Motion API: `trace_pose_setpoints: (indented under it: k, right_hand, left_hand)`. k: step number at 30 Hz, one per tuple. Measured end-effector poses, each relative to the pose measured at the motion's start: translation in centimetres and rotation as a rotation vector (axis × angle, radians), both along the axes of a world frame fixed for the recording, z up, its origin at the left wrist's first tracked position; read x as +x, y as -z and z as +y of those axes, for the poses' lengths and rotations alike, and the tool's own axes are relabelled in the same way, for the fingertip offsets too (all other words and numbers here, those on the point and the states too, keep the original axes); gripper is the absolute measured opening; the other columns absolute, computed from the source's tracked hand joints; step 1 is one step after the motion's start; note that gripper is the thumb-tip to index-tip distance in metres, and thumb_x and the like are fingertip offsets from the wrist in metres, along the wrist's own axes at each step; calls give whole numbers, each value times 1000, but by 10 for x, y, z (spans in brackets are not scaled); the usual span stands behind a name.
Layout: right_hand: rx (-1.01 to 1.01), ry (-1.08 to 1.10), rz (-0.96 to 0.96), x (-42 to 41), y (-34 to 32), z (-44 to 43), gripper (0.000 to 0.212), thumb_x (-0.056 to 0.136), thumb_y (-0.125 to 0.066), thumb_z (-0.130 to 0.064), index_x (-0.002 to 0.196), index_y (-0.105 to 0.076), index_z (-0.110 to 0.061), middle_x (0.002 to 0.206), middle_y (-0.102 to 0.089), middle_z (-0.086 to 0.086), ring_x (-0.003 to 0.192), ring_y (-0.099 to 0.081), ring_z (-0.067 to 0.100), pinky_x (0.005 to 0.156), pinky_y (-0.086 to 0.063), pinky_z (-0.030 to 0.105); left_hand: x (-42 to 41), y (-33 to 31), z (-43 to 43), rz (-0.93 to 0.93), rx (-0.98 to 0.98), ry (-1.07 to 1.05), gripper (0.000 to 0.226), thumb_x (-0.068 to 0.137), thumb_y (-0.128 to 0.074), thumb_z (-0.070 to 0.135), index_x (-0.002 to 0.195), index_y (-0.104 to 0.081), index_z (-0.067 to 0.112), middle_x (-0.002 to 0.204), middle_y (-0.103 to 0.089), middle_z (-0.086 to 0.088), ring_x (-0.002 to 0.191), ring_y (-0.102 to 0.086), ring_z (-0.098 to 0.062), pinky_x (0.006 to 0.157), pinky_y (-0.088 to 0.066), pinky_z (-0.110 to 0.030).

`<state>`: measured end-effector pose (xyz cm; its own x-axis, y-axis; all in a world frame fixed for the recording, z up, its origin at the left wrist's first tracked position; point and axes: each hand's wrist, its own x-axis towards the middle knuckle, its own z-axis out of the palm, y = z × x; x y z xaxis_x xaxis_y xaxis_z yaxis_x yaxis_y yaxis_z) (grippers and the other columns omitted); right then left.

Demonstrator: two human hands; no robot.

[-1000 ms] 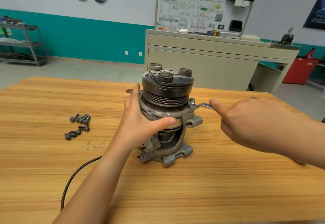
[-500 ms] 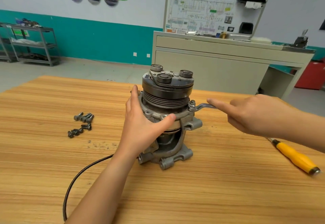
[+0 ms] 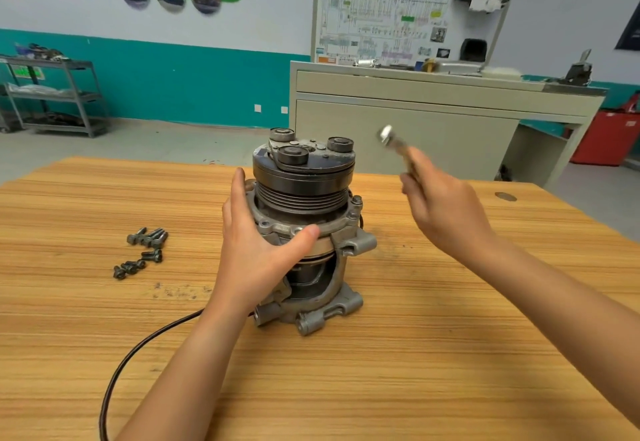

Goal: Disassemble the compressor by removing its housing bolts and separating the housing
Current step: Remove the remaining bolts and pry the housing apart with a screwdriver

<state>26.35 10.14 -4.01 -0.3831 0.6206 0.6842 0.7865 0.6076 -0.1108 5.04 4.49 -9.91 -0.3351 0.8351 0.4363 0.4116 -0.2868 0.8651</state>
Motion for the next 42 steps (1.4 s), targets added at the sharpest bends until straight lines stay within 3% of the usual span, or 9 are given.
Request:
trace_pose_setpoints:
  k: [4, 10, 19, 25, 30, 33, 37, 39, 42]
  right_hand:
    - [49, 28, -79, 15, -1, -55, 39, 95, -40, -16, 133, -45, -10, 69, -57, 0, 52, -49, 21, 43, -31, 25]
    - [-251, 295, -456, 14, -2, -76, 49, 99, -27, -25, 141, -4, -38, 82, -49, -7, 72, -48, 18, 56, -37, 30]
    - [-318, 503, -707, -30, -29, -101, 65, 88, -36, 0, 143, -3, -13, 67, -29, -1, 53, -29, 16, 40, -19, 26]
    - [-474, 506, -745, -63, -31, -110, 63, 92, -35, -1, 142, 4, 6, 121, -45, 22, 68, -38, 21, 39, -23, 27]
    - [-545, 509, -710, -46, -37, -108, 71, 89, -38, 3, 144, 5, -2, 111, -52, 16, 77, -47, 28, 40, -24, 29]
    - [-531, 506, -744, -54, -37, -111, 68, 89, -37, 4, 143, 5, 2, 98, -50, 16, 56, -35, 20, 39, -23, 28]
    - [-464, 463, -859, -61, -35, -113, 63, 90, -35, 6, 139, 5, 13, 122, -41, 23, 55, -29, 15, 37, -30, 24]
    - [-422, 458, -880, -58, -32, -112, 63, 90, -32, 6, 138, 7, 14, 112, -46, 21, 50, -30, 14, 29, -25, 9]
    - [-375, 487, -890, -55, -25, -112, 63, 89, -31, 8, 139, 8, 12, 82, -40, 15, 43, -28, 17, 28, -24, 8]
  left_hand:
    - [-1, 0, 0, 8, 8, 1, 117, 58, -71, 57, 147, 1, 39, 148, -17, 16, 123, -18, 6, 98, -21, -23]
    - [-2, 2, 1, 17, 21, 0, 111, 68, -76, 44, 148, 1, 37, 153, -15, 10, 132, -19, -3, 99, -21, -25]
    - [1, 2, 1, 12, 35, 0, 113, 65, -74, 54, 148, 0, 37, 154, -12, 12, 135, -17, -4, 100, -20, -24]
    - [2, 3, 2, 13, 26, -8, 114, 60, -69, 57, 148, 0, 36, 154, -13, 9, 140, -18, -11, 102, -20, -25]
    - [1, 3, 2, 14, 24, -3, 113, 58, -66, 59, 147, 0, 38, 154, -12, 11, 140, -16, -10, 102, -19, -26]
    - [2, 4, 2, 3, 35, -5, 112, 58, -66, 58, 147, 0, 39, 154, -12, 12, 139, -16, -9, 101, -20, -25]
    - [3, 4, 2, -1, 38, -8, 113, 57, -66, 58, 147, 0, 39, 153, -14, 11, 138, -18, -9, 100, -21, -25]
    - [3, 4, 3, -3, 45, -15, 113, 57, -66, 57, 148, -1, 38, 153, -14, 10, 137, -18, -9, 100, -21, -25]
    - [3, 4, 3, -2, 38, -18, 113, 57, -66, 57, 147, -1, 38, 153, -15, 9, 138, -19, -11, 100, -21, -26]
